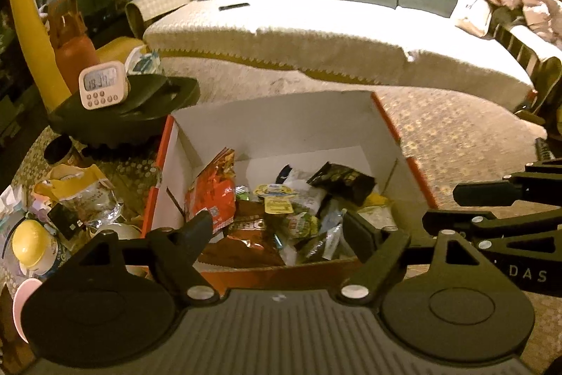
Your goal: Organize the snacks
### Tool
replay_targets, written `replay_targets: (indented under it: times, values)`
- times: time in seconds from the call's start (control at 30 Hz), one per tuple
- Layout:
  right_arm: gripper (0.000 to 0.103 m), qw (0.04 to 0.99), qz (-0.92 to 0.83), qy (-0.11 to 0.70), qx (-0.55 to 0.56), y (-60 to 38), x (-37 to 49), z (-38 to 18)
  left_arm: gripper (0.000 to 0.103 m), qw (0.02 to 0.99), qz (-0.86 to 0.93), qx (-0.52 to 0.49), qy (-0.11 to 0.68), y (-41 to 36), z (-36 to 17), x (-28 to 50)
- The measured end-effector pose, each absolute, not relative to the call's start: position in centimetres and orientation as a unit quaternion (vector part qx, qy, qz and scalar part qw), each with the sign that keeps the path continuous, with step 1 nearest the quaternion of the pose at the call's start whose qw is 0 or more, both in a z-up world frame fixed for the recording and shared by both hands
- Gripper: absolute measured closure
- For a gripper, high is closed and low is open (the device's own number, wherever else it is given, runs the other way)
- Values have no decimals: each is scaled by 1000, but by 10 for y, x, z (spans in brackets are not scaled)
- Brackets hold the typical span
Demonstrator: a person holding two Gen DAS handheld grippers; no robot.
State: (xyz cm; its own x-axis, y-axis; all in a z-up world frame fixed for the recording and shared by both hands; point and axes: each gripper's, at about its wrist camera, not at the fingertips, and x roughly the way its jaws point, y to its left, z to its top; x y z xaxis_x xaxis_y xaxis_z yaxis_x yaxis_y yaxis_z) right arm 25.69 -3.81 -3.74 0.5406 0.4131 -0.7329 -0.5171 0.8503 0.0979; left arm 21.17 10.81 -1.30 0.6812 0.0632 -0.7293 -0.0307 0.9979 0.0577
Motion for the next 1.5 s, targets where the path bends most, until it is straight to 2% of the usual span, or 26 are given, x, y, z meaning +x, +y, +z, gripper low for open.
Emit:
replay_targets:
  times: [0.13,0.2,0.33,0.43,0.5,0.53,0.57,0.7,0.77,0.87,0.97,1.07,1.5]
  values:
    - [63,880,266,389,-60,-45,239,-29,21,923,15,23,384,104,-4,193]
    - [59,882,267,384,-55,-49,231,-26,21,926,13,25,377,102,-1,185]
    - [45,890,269,366,-41,-57,212,-17,20,929,7,17,371,101,3,167]
    - [43,892,269,361,-39,-61,201,-14,20,931,6,15,364,100,5,155]
    - [37,893,267,360,-36,-63,195,-14,19,932,1,7,361,100,6,149]
    - [27,895,265,356,-34,-66,191,-14,19,933,-1,5,360,100,6,145]
    - [22,897,264,353,-31,-67,187,-14,19,934,-1,6,358,99,6,143]
    - [17,899,270,344,-29,-71,172,-12,18,935,-5,14,354,94,3,132]
    - [7,902,272,335,-27,-73,164,-10,18,935,-10,9,353,92,2,128]
    - [1,907,267,326,-21,-75,157,-8,14,935,-14,-6,353,91,-1,121]
    - [0,909,261,325,-17,-78,151,-9,11,935,-18,-14,353,90,-2,115]
    - [0,912,254,322,-21,-80,147,-10,0,936,-21,-16,352,87,-4,108]
    - [0,915,240,325,2,-99,139,-9,0,937,-14,-10,348,75,-3,96]
